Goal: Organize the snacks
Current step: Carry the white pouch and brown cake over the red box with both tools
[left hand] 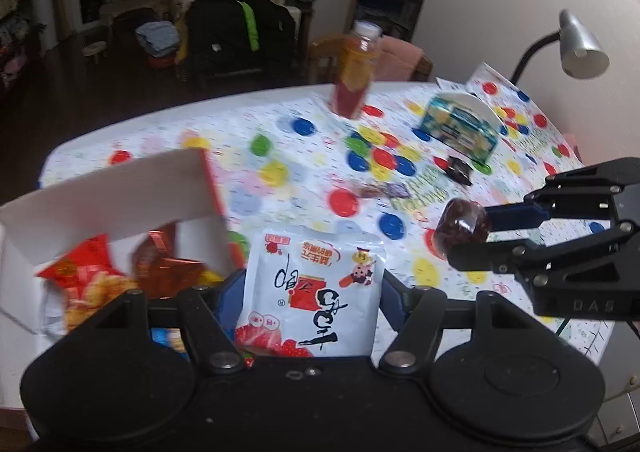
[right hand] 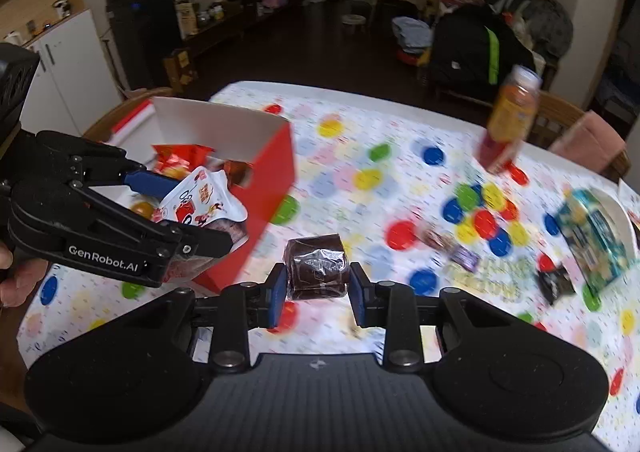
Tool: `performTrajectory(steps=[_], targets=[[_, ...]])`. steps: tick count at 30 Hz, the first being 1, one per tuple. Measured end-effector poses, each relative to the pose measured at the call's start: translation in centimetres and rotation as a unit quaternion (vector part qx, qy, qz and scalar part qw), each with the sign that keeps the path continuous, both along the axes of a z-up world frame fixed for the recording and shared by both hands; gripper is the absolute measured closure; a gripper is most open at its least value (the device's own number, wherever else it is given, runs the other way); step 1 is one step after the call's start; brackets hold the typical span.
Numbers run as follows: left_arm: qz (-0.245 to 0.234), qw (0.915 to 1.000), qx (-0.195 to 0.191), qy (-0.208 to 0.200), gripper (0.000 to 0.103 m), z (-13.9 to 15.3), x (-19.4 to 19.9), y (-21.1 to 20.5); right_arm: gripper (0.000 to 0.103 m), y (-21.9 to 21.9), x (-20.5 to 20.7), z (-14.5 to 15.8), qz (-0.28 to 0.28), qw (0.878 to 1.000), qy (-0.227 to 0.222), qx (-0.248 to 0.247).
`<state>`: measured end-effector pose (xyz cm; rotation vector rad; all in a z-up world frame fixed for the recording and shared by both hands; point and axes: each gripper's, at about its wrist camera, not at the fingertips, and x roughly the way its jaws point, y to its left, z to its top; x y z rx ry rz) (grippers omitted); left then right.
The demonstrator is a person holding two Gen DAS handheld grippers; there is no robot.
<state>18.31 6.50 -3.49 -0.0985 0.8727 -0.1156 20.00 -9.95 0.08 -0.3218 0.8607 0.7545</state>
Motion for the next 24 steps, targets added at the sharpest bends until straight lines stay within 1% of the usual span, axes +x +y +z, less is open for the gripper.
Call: performTrajectory(steps=[6,13,18,24], targets=[[0.023,0.9997,0.006,-0.011,0.037,1.1,-1.8,4.0,0.071,4.5,-1.6,0.6,0.023,1.0,-0.011,0.004],[0.052,0.9983,0.02,-0.017,0.037,1.8,-3.1,8.6,0.071,9.3,-2.3,1.0,0.041,0.999,-0.018,0.01],[0.079,0.9964,0.025,-0.016,0.037,1.9,-3.5,12.1,0.071,12.2,-2.4,0.5,0.051,0.999,-0.02,0.004],[0.106,0.9931,0.048,-0.007,0.037,1.0,-3.2,15.8,0.071,15.4,-1.8,-1.3,0.055,0.998,-0.007,-0.01]])
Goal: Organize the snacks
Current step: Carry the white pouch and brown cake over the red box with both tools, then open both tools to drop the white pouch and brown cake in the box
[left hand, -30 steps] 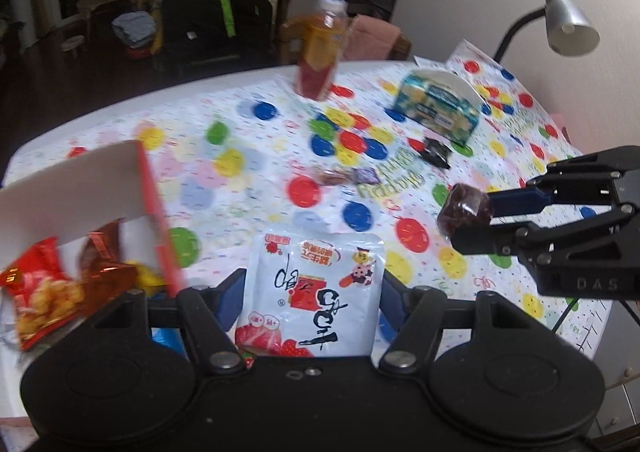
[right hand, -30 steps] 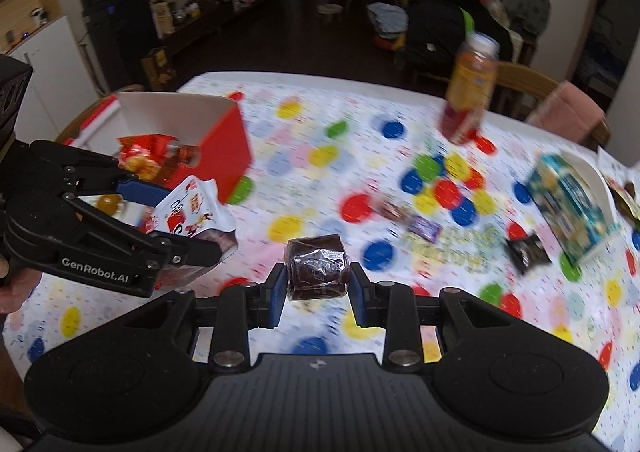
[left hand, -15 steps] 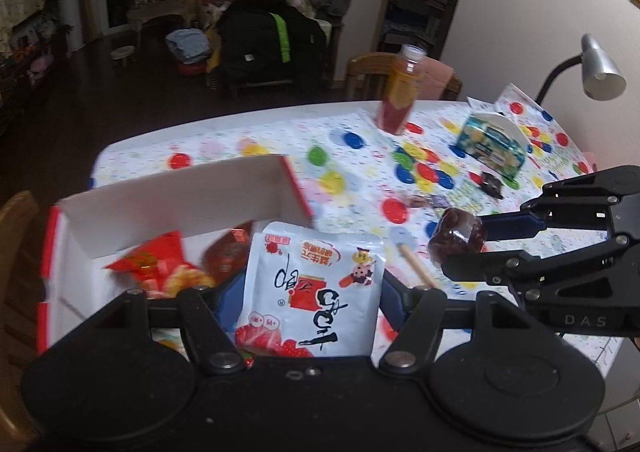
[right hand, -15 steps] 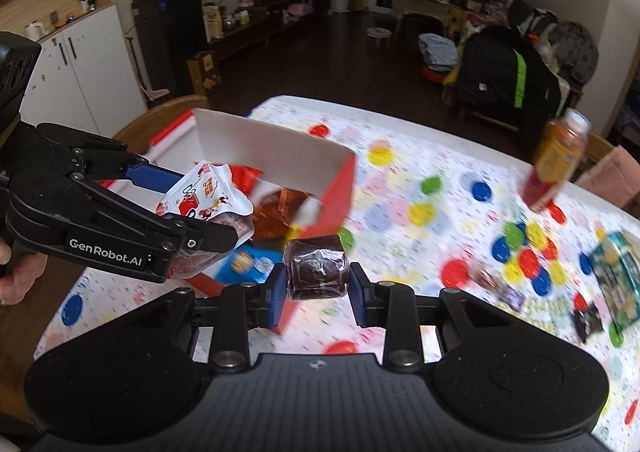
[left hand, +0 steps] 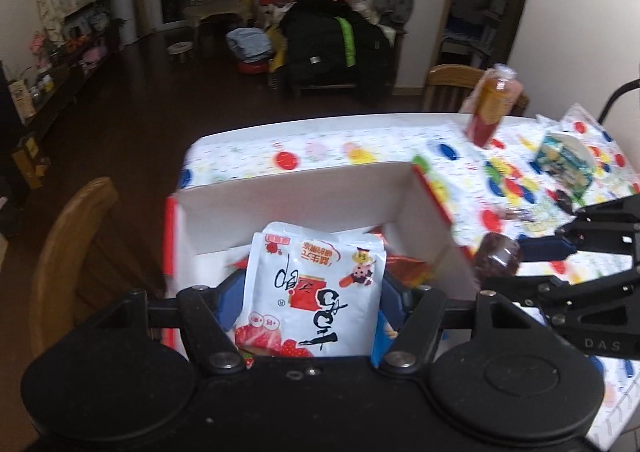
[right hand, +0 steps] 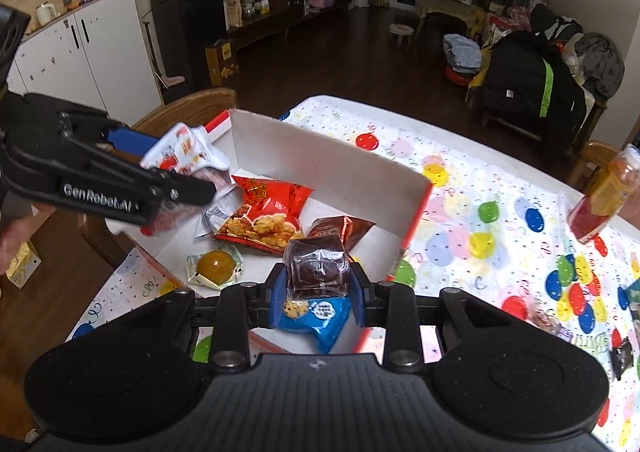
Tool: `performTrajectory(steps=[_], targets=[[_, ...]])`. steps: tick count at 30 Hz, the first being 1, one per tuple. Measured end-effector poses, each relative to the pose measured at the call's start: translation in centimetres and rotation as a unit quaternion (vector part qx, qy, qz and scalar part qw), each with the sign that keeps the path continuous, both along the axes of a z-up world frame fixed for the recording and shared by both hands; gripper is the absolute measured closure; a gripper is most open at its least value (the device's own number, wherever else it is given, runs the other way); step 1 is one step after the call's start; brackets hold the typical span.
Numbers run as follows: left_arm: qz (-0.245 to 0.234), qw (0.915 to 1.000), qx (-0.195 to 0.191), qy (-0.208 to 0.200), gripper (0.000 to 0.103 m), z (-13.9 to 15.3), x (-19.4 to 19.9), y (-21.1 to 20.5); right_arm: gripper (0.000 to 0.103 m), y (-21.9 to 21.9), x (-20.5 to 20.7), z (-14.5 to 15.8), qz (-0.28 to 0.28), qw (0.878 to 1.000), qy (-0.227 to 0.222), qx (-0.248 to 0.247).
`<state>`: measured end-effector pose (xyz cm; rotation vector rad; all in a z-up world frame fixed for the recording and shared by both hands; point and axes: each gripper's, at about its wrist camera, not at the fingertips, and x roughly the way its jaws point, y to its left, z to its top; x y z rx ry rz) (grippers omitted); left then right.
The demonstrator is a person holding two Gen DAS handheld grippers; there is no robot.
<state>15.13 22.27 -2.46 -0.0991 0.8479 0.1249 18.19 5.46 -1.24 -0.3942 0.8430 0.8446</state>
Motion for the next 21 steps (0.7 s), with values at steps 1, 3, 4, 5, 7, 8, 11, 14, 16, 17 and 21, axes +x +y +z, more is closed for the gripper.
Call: performTrajectory(steps=[1,3,4,5,7,8,11,14,16,17,21], targets=[[0.004,1.0,0.003,0.003,0.037,-0.2,0.2,0.5,0.071,0.4,0.1,-0.4,-0.002,1.0,0.004,-0.003],[0.012,0.9999,0.004,0.011,0.037,-0.7,0.7,1.4,0.071,1.2,0.5,-1.4,-0.006,1.0,0.013,-0.008],[0.015,0.9998,0.002,0.015,0.037,-0.9,1.0,1.9,0.071,1.6,0.6,-1.8,-0.007,1.0,0.018,-0.011],[0.018,0.9997,-0.001,0.018,0.037,-1.2,1.1,2.2,0.071,1.9,0.7,-2.3,-0.008,1.0,0.022,-0.014],[0.018,0.9995,-0.003,0.024,0.037,-1.7,1.5,2.8,0.071,2.6,1.1,-3.1,-0.012,0.999,0.031,-0.022],[0.016,0.9995,-0.001,0.027,0.037,-2.0,1.8,2.8,0.071,2.8,1.3,-3.5,-0.014,0.999,0.036,-0.025],[0.007,0.9994,0.007,0.035,0.037,-2.9,2.3,2.7,0.071,3.6,1.7,-4.8,-0.019,0.998,0.044,-0.037],[-0.001,0.9989,0.015,0.045,0.037,-4.0,2.7,2.4,0.071,4.0,2.2,-6.0,-0.025,0.997,0.054,-0.048],[-0.003,0.9984,0.018,0.054,0.037,-4.7,2.9,2.3,0.071,4.2,2.4,-6.6,-0.028,0.996,0.059,-0.055],[-0.003,0.9982,0.019,0.057,0.037,-5.0,3.0,2.3,0.071,4.2,2.5,-6.9,-0.029,0.996,0.06,-0.057],[-0.006,0.9976,0.018,0.067,0.037,-6.1,3.2,2.3,0.071,4.4,2.7,-7.8,-0.032,0.995,0.07,-0.063]])
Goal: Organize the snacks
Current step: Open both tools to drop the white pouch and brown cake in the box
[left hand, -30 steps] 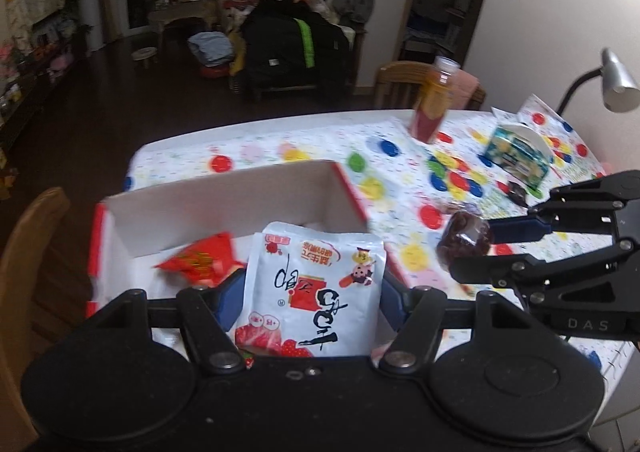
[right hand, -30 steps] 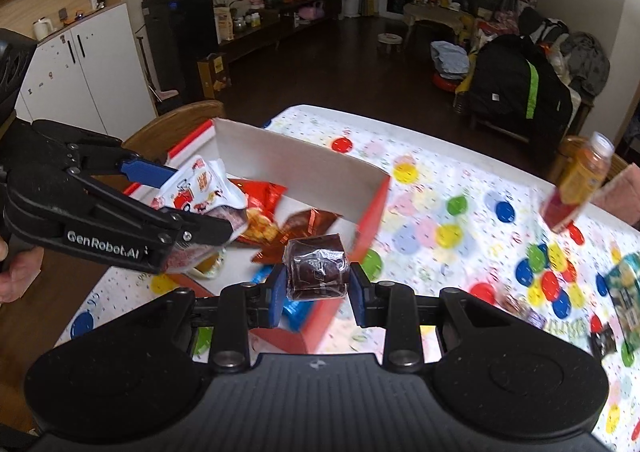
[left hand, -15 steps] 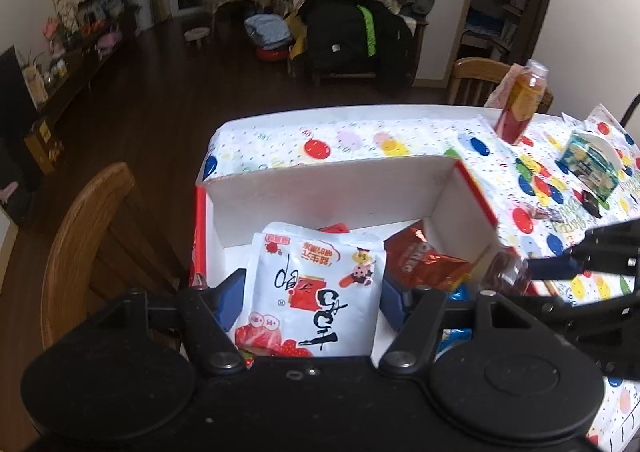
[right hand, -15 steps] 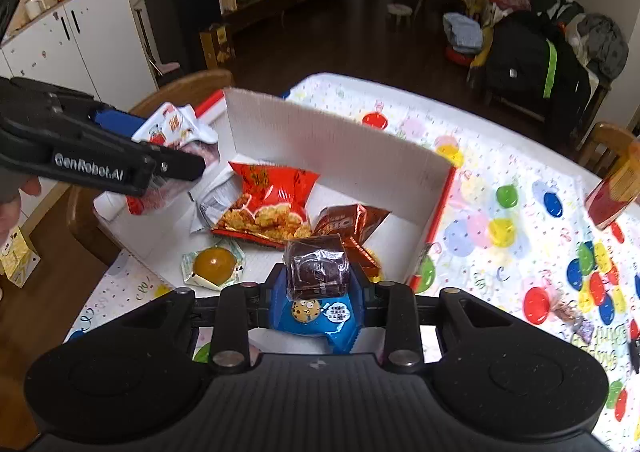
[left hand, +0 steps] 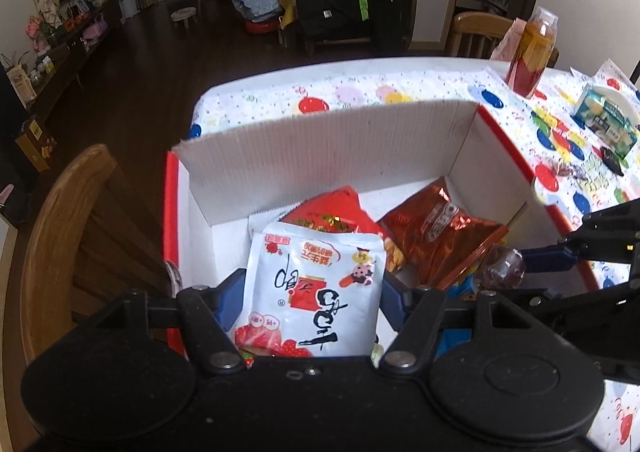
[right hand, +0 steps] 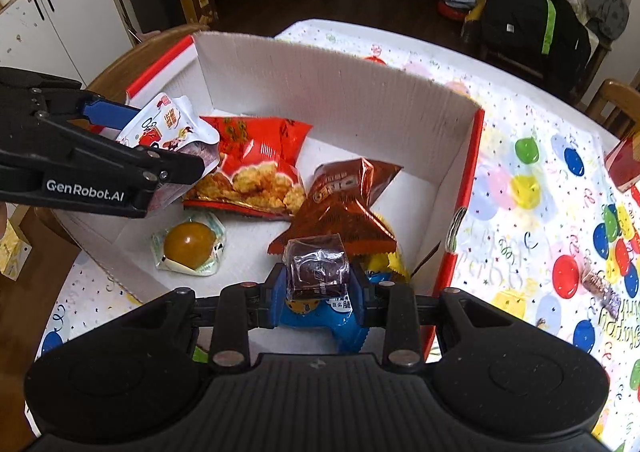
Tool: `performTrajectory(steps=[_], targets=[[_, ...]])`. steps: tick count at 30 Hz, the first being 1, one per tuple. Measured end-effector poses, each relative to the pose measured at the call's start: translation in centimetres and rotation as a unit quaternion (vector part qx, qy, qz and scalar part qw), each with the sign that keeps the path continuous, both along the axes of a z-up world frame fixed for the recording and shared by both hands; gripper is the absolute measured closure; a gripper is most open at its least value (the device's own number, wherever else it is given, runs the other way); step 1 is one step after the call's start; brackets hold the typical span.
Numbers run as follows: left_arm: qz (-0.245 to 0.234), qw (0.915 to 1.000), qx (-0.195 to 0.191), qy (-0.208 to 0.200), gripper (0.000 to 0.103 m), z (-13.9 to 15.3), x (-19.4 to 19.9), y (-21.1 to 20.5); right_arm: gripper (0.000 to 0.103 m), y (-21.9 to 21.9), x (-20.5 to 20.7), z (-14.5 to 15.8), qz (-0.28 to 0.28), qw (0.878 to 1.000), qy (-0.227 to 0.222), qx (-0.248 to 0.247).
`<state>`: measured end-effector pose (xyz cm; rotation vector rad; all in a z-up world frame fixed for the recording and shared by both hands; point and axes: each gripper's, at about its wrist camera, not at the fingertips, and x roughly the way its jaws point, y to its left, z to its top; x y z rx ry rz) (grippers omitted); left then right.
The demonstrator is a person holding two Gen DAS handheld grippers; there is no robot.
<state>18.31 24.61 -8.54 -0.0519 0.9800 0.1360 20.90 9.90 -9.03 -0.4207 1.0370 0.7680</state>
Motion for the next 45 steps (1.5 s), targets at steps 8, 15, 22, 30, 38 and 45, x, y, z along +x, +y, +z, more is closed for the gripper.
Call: performTrajectory(steps=[8,15,22,30,38,45], targets=[[0.002,0.9998,-0.005,0.018,0.037,-1.8,0.0,0.0,0.071,0.3,-0.3,-0.8,0.001,1.0,-0.003,-0.009],[-0.009,0.9994,0.011,0.03,0.037,-2.7,-0.2,-0.8,0.071,0.5,-0.5,-0.8,0.0,1.0,-0.012,-0.015],[-0.007,0.9989,0.013,0.044,0.036,-2.9,-0.1,-1.1,0.071,0.4,-0.6,-0.7,0.004,1.0,-0.008,-0.016],[-0.011,0.9991,0.019,0.037,0.029,-2.3,-0.5,-1.6,0.055,-0.8,-1.3,0.6,0.013,1.0,-0.019,0.002],[-0.013,0.9999,0.011,0.001,0.021,-0.1,-1.5,-2.4,0.045,-2.8,-1.8,2.7,-0.001,0.999,-0.024,0.031],[-0.019,0.9994,0.006,-0.03,0.015,2.0,-2.5,-3.6,0.039,-5.0,-2.3,4.7,-0.015,0.998,-0.035,0.055]])
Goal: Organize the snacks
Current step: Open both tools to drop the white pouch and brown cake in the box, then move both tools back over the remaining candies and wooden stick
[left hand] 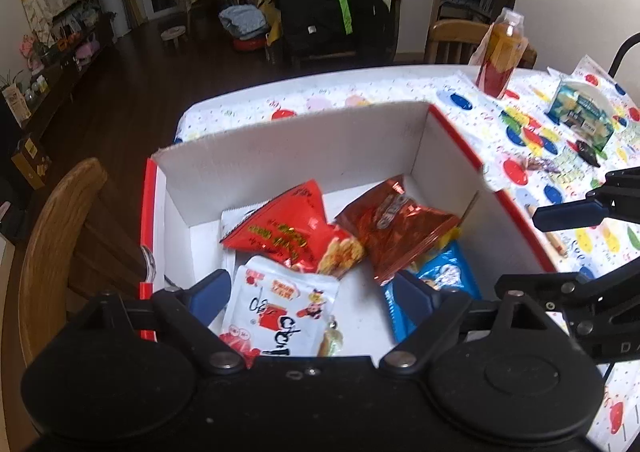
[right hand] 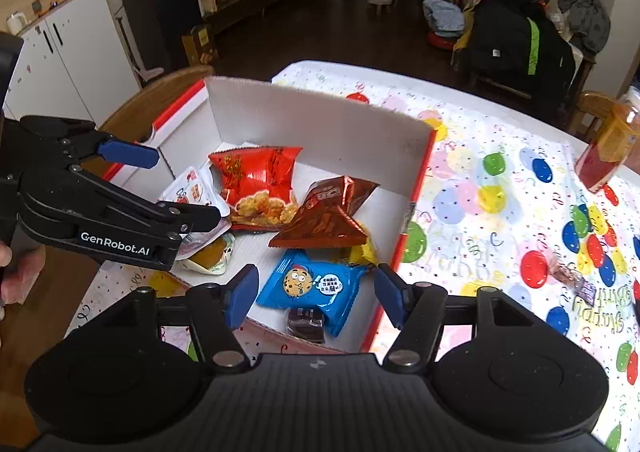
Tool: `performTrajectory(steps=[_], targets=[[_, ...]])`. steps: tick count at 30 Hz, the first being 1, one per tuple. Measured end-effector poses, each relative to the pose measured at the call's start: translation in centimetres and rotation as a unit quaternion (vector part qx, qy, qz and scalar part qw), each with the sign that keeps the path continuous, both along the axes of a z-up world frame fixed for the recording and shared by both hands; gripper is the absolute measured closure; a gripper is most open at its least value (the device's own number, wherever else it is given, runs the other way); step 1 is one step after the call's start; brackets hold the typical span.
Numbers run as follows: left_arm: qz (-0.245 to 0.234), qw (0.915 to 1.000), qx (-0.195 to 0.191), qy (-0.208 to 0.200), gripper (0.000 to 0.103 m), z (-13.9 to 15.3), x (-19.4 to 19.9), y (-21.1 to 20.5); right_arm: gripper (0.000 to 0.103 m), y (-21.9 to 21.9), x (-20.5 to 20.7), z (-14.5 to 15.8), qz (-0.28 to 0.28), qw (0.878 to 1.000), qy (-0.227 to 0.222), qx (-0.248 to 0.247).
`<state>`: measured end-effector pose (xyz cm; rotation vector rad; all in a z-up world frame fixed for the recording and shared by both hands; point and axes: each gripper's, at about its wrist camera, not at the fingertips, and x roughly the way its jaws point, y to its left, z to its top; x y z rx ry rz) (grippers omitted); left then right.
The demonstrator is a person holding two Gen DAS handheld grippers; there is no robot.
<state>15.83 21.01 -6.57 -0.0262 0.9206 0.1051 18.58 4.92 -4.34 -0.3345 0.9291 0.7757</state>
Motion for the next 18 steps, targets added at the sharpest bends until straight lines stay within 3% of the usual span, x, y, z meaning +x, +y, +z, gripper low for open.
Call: performTrajectory(steps=[18], targets=[[-0.042,0.9966,-0.017,-0.069,0.001,3.6,-0.9,-7.5,0.021,-8.6,-0.3,4.1,-0.047,0.995,-0.023,0.086]])
